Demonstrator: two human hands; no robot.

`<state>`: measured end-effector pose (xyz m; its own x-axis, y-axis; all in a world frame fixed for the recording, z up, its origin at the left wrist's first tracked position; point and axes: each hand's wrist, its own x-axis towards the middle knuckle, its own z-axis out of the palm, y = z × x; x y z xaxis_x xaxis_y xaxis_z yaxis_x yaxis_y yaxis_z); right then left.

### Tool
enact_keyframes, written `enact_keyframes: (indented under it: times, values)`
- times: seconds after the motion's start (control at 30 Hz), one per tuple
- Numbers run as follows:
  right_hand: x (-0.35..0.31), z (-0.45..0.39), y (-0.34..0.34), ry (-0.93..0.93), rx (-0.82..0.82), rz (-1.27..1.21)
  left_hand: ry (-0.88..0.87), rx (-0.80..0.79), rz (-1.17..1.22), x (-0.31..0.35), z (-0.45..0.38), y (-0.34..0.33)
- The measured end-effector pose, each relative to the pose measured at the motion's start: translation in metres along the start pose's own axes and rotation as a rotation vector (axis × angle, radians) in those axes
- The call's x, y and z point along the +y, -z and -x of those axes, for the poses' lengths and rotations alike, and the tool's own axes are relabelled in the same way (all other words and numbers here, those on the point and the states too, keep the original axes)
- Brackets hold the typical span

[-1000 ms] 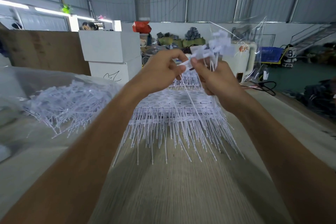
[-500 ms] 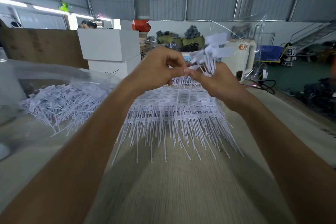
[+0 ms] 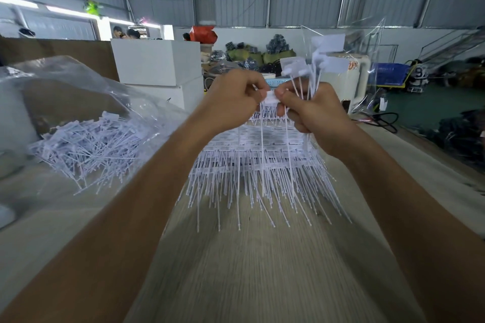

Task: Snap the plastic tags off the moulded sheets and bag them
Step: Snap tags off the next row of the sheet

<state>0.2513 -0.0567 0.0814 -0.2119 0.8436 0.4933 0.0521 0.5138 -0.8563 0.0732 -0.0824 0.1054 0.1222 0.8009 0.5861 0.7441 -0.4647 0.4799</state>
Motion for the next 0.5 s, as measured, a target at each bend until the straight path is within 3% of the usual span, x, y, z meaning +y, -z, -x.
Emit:
enact_keyframes:
  times: [0.23, 0.5]
  values:
    - [-0.003, 0.0008, 0.0101, 0.014, -0.127, 0.078, 0.027, 0.029, 0.207, 0.0049, 0.001, 0.0007]
    - [-0.0025, 0.0017, 0.0051, 0.211, -0.025, 0.36, 0.095, 0.015, 0.279, 0.0054, 0.0025, 0.0041]
